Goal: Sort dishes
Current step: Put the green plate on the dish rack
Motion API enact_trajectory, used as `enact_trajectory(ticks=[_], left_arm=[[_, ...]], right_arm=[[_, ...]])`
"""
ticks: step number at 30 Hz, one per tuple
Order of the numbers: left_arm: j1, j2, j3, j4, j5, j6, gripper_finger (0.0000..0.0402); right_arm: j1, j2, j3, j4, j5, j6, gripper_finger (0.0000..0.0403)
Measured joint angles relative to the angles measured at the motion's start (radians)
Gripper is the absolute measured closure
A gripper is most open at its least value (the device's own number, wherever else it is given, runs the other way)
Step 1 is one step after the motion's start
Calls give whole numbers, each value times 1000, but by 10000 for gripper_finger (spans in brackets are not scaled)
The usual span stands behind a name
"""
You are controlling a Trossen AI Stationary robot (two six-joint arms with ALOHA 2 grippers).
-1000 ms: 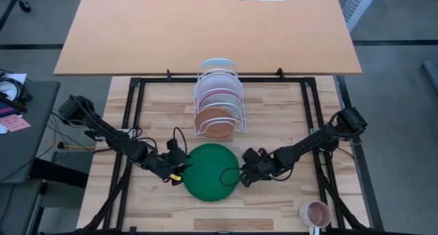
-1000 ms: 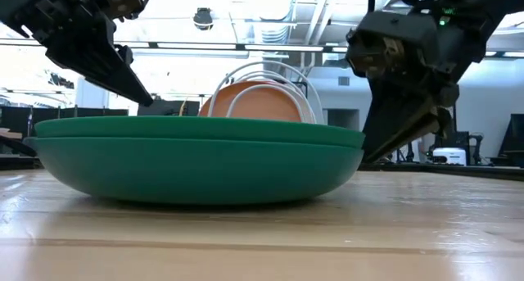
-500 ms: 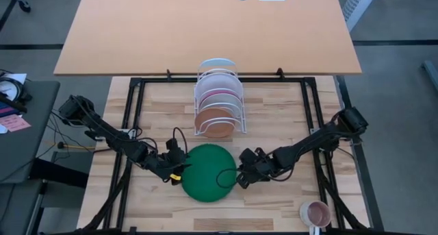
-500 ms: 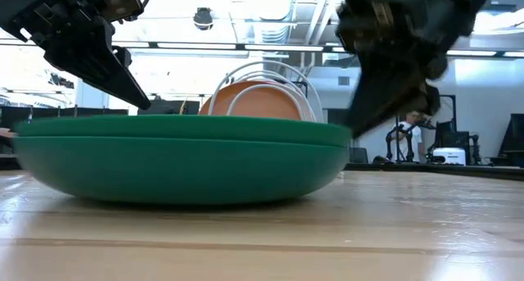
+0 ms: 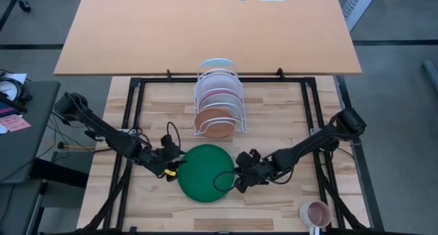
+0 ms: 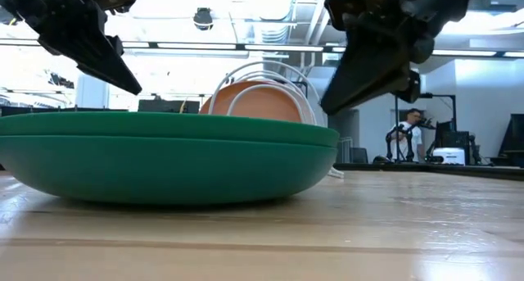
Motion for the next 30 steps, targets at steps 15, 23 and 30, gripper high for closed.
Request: enact_trajectory(ticks=[15,23,30], left_arm=[[-67,-123,-12,-162,24,-170,249],[-69,-84,-99,-117,25,-258,249],[-69,-84,-116,16,17,-251,249]], right_arm=[[-1,211,2,310,6,-95,400],[-7,224,1,314,5,-94,401],[-12,224,1,314,3,-94,401]])
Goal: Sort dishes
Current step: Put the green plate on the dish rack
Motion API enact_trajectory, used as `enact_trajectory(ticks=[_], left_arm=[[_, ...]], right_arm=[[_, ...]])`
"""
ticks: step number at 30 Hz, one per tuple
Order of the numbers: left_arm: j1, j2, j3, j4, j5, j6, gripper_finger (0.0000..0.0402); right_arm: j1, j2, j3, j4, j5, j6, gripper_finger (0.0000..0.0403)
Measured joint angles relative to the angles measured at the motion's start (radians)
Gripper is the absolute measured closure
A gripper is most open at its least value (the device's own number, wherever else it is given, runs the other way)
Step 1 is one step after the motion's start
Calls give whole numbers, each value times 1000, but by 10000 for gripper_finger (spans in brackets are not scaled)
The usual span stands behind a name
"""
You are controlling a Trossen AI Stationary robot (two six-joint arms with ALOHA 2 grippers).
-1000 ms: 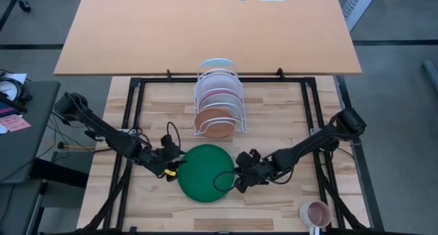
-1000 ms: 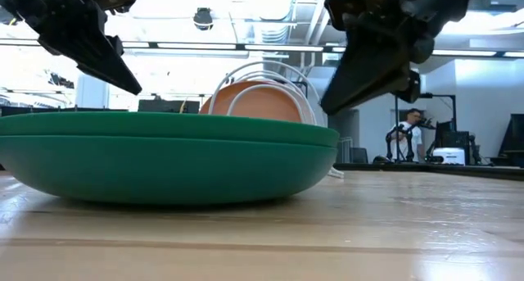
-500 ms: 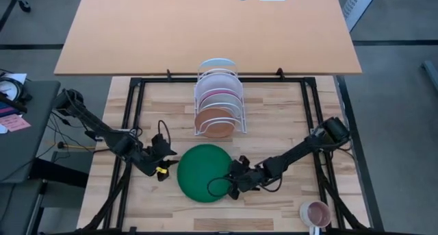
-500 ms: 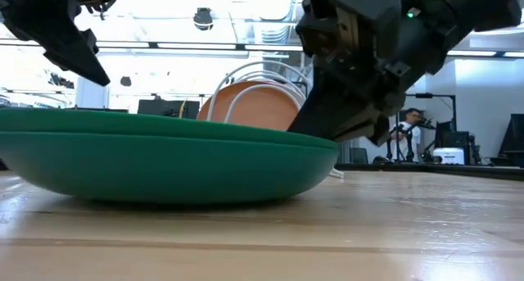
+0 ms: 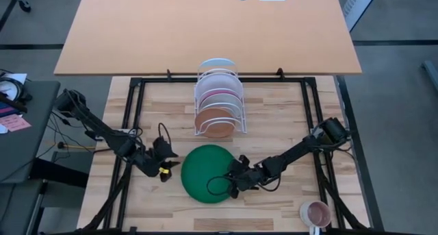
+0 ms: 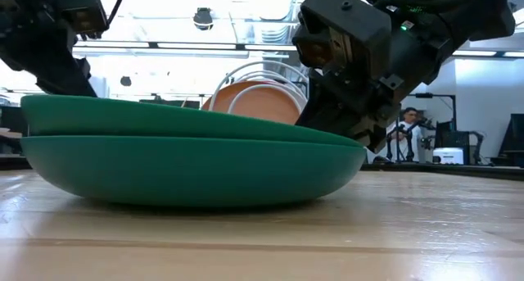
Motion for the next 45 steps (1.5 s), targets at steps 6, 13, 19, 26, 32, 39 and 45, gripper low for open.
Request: enact_trajectory(ticks=[6,13,19,26,32,39,45], left_arm=[[0,9,0,71,6,-7,248],[1,69,0,81,91,-71,206],[21,100,1,82,91,-154,158],[85,100,1,80,188,-369,153],[115,100,1,82,225,-395,153],[130,100,1,88,253,-443,173],[131,100,1,142,283,-454,202]], right_arm=[[0,0,0,0,-4,0,401],[0,0,0,0,-4,0,401],[0,0,0,0,-4,1,401],[0,0,0,0,-4,1,401],[0,0,0,0,-4,1,401],[0,0,0,-1,-5,1,401],[0,0,0,-1,-5,1,401]])
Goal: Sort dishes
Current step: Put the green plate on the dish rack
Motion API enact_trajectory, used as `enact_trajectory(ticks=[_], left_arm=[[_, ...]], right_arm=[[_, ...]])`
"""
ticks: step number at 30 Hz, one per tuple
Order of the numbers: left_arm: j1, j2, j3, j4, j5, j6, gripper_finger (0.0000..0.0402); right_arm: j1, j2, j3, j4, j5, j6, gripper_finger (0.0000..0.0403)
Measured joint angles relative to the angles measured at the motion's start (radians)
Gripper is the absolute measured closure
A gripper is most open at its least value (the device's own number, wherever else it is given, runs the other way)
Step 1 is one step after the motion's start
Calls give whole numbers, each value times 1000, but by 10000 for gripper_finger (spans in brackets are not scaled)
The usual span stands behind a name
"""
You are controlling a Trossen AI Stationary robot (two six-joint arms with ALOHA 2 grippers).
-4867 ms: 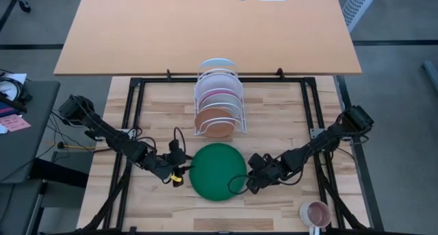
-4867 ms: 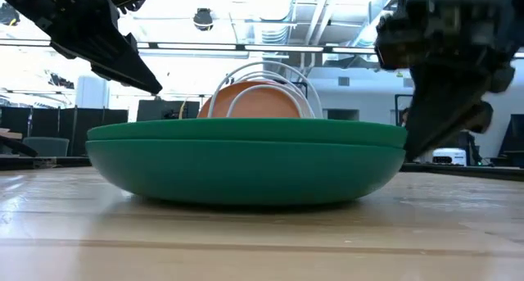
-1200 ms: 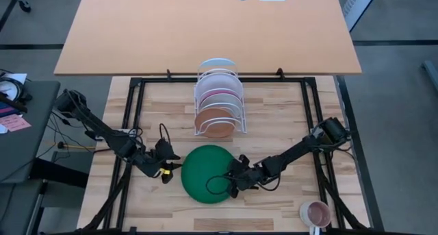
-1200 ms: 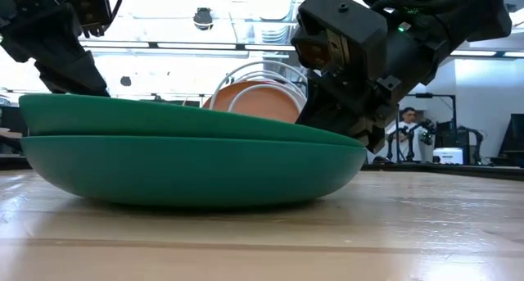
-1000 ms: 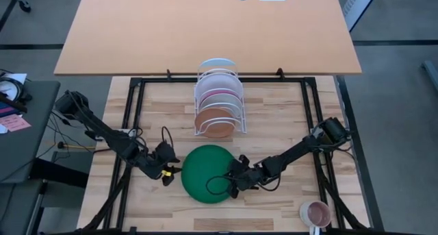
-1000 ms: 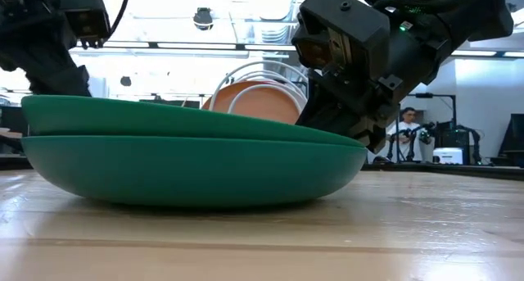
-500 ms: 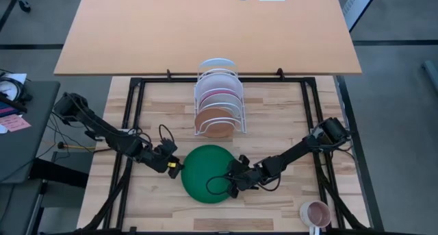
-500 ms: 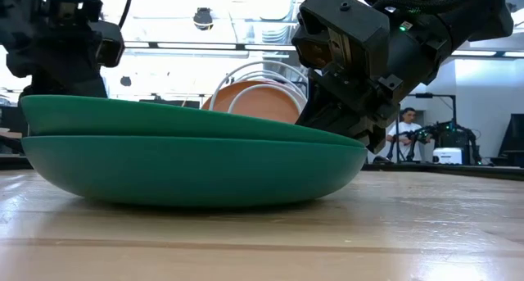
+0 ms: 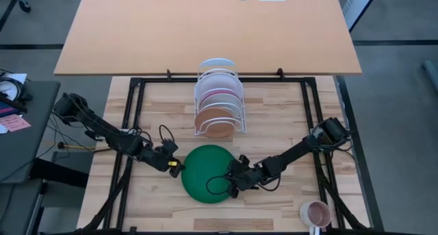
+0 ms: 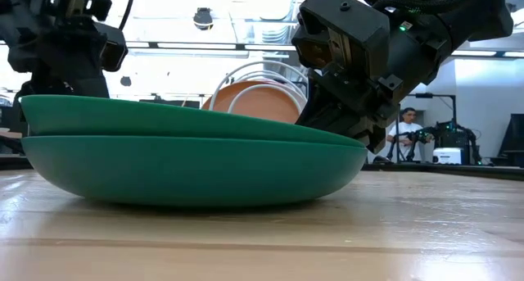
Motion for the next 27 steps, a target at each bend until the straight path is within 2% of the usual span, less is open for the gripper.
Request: enact_trajectory(ticks=[9,18,27], left_arm=[[0,29,1,18,25,3,220],[10,152,2,118,96,11,220],[32,132,29,89,108,49,220]], right_arm=[[0,0,0,0,-1,0,401],[0,0,0,-1,0,3,401],[0,0,0,-10,-2,6,401]])
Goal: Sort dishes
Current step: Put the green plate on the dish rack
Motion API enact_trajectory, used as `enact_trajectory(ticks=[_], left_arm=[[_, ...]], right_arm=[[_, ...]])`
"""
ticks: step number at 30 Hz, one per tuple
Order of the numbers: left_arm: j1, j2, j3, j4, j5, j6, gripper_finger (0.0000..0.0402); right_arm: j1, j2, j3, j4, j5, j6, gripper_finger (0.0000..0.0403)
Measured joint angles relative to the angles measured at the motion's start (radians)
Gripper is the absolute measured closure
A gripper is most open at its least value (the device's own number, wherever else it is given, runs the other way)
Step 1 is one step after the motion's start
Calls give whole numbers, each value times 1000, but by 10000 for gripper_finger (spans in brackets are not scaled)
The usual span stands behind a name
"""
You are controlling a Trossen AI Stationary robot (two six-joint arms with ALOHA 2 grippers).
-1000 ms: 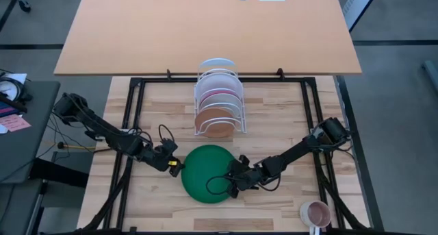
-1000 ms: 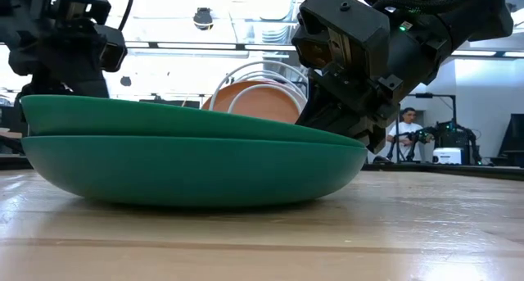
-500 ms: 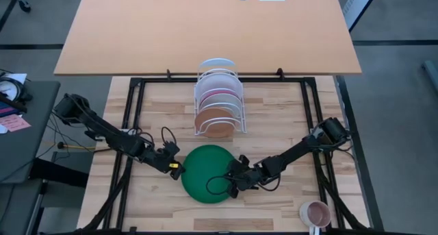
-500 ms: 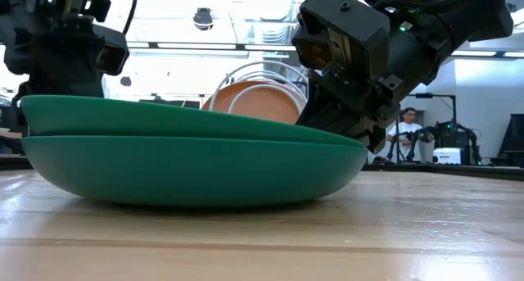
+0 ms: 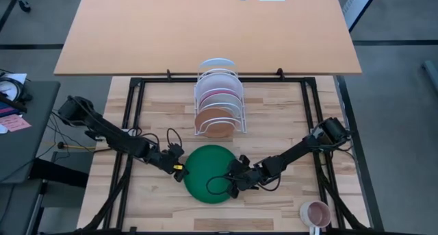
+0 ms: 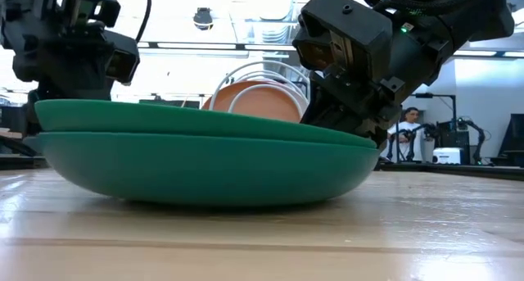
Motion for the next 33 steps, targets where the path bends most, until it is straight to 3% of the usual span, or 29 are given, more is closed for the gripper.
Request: enact_trajectory(ticks=[10,21,33], left_arm=[[0,-2,8,-44,0,5,246],[48,0,9,-75,-33,55,386],[55,-2,9,-81,-15,156,400]], right_arm=[[0,0,0,3,0,1,401],[0,-1,0,8,0,2,401],[4,-83,-1,-27,52,-24,382]])
